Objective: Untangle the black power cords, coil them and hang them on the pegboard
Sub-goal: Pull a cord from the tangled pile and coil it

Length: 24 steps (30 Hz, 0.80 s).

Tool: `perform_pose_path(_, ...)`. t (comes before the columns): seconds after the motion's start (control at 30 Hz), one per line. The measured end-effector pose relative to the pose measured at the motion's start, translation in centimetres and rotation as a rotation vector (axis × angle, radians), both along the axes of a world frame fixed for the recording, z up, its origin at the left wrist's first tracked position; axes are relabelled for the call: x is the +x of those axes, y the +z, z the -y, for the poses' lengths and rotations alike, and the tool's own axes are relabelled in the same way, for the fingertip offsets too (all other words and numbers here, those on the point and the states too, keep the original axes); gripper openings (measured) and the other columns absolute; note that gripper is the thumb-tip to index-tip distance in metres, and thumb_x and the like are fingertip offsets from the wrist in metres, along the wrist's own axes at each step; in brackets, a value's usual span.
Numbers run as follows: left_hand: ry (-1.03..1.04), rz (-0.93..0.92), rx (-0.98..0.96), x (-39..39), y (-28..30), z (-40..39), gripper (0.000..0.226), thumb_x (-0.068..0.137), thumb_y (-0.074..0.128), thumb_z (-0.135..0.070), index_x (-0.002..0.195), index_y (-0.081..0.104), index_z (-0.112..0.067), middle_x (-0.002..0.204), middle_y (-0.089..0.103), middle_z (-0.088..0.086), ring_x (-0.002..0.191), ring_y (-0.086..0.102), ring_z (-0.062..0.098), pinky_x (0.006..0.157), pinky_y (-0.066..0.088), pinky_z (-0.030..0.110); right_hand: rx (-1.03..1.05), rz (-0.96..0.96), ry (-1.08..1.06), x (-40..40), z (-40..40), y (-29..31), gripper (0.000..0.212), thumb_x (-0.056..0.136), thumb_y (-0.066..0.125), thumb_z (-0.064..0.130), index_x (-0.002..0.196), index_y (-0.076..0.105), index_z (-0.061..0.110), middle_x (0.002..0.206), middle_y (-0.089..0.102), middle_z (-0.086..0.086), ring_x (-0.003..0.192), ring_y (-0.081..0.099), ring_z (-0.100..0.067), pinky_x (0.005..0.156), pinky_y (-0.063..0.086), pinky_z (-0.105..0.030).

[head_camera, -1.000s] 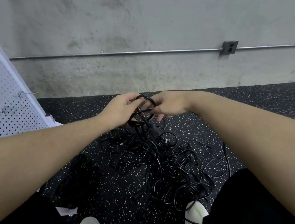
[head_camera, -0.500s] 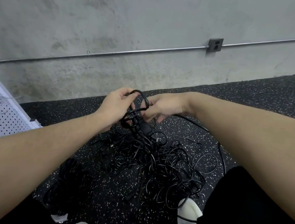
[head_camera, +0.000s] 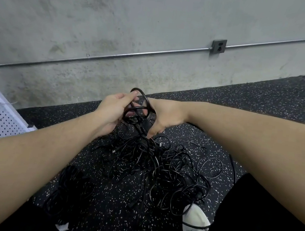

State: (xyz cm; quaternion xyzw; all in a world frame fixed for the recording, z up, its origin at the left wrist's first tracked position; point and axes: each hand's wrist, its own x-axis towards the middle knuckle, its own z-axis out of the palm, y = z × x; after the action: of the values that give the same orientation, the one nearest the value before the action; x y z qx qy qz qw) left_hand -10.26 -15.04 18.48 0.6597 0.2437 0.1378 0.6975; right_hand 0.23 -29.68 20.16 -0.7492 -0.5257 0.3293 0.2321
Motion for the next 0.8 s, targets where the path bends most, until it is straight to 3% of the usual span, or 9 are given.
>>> perform_pose_path(0.07, -0.088, -0.041, -0.074, -0.4, -0.2, -0.1, 0.028, 0.104, 0.057, -0.029, 0.117, 0.069, -0.008, 0.097, 0.078, 0.009, 0.08, 0.074, 0.015, 0.072, 0.061, 0.026, 0.024, -0.047, -0.046, 0.1, 0.6, 0.3, 0.062, 0.074, 0.09, 0.013, 0.126, 0.055, 0.008, 0.105, 0.074, -0.017, 0.083, 0.076, -0.027, 0.079, 0.063, -0.043)
perform_pose_path(0.13, -0.172, -0.105, -0.067, -0.7, -0.3, -0.3, 0.03, 0.103, 0.058, -0.024, 0.126, 0.067, -0.007, 0.103, 0.076, 0.006, 0.079, 0.071, 0.013, 0.078, 0.058, 0.027, 0.035, -0.062, -0.063, -0.2, 1.3, 0.8, 0.047, 0.077, 0.089, 0.017, 0.114, 0.061, 0.011, 0.098, 0.074, -0.013, 0.083, 0.076, -0.03, 0.08, 0.063, -0.049)
perform_pose_path(0.3, -0.418, -0.173, 0.043, -1.3, -0.2, -1.1, 0.044, 0.093, 0.064, -0.035, 0.131, 0.068, -0.015, 0.105, 0.069, -0.002, 0.078, 0.057, 0.006, 0.076, 0.042, 0.028, 0.06, -0.057, -0.103, -0.9, 1.9, 1.6, 0.032, 0.081, 0.086, 0.022, 0.099, 0.06, 0.02, 0.092, 0.073, -0.002, 0.082, 0.077, -0.025, 0.073, 0.064, -0.047)
perform_pose_path(0.37, -0.443, -0.162, 0.017, -1.4, -0.2, -1.0, 0.048, 0.085, 0.071, -0.039, 0.127, 0.071, -0.017, 0.11, 0.07, 0.0, 0.083, 0.058, 0.007, 0.081, 0.045, 0.028, 0.06, -0.06, -0.12, -1.0, 2.1, 1.7, 0.036, 0.08, 0.087, 0.021, 0.099, 0.057, 0.02, 0.093, 0.073, -0.004, 0.082, 0.077, -0.026, 0.071, 0.064, -0.047)
perform_pose_path(0.47, -0.332, -0.14, 0.006, -1.1, 0.0, -0.6, 0.03, 0.074, 0.081, -0.03, 0.104, 0.076, -0.026, 0.092, 0.072, -0.004, 0.067, 0.058, 0.002, 0.069, 0.05, 0.021, 0.072, -0.071, -0.141, -0.9, 2.1, 1.5, 0.041, 0.077, 0.089, 0.018, 0.097, 0.053, 0.023, 0.093, 0.071, -0.006, 0.082, 0.076, -0.029, 0.068, 0.064, -0.045)
perform_pose_path(0.6, -0.262, -0.135, 0.082, -0.7, 0.3, -0.4, 0.013, 0.092, 0.073, -0.016, 0.099, 0.068, -0.025, 0.08, 0.074, 0.0, 0.061, 0.064, 0.008, 0.07, 0.061, 0.031, 0.087, -0.098, -0.148, -0.6, 2.0, 1.5, 0.044, 0.077, 0.089, 0.019, 0.099, 0.052, 0.024, 0.095, 0.07, -0.004, 0.086, 0.075, -0.023, 0.074, 0.064, -0.046)
perform_pose_path(0.7, -0.284, -0.155, 0.113, -1.1, 0.5, -0.3, 0.012, 0.095, 0.07, -0.016, 0.096, 0.064, -0.027, 0.078, 0.075, 0.0, 0.058, 0.067, 0.011, 0.064, 0.062, 0.032, 0.068, -0.125, -0.103, -0.6, 2.5, 1.5, 0.043, 0.079, 0.086, 0.014, 0.102, 0.053, 0.03, 0.109, 0.068, 0.005, 0.098, 0.07, -0.006, 0.084, 0.062, -0.038)
perform_pose_path(0.8, -0.289, -0.129, 0.1, -1.3, 0.4, 0.0, 0.009, 0.099, 0.065, -0.019, 0.097, 0.06, -0.026, 0.083, 0.076, 0.001, 0.06, 0.068, 0.013, 0.064, 0.063, 0.035, 0.085, -0.138, -0.121, -0.2, 2.8, 0.9, 0.038, 0.082, 0.083, 0.01, 0.102, 0.056, 0.027, 0.104, 0.071, 0.006, 0.095, 0.07, -0.008, 0.088, 0.061, -0.035)
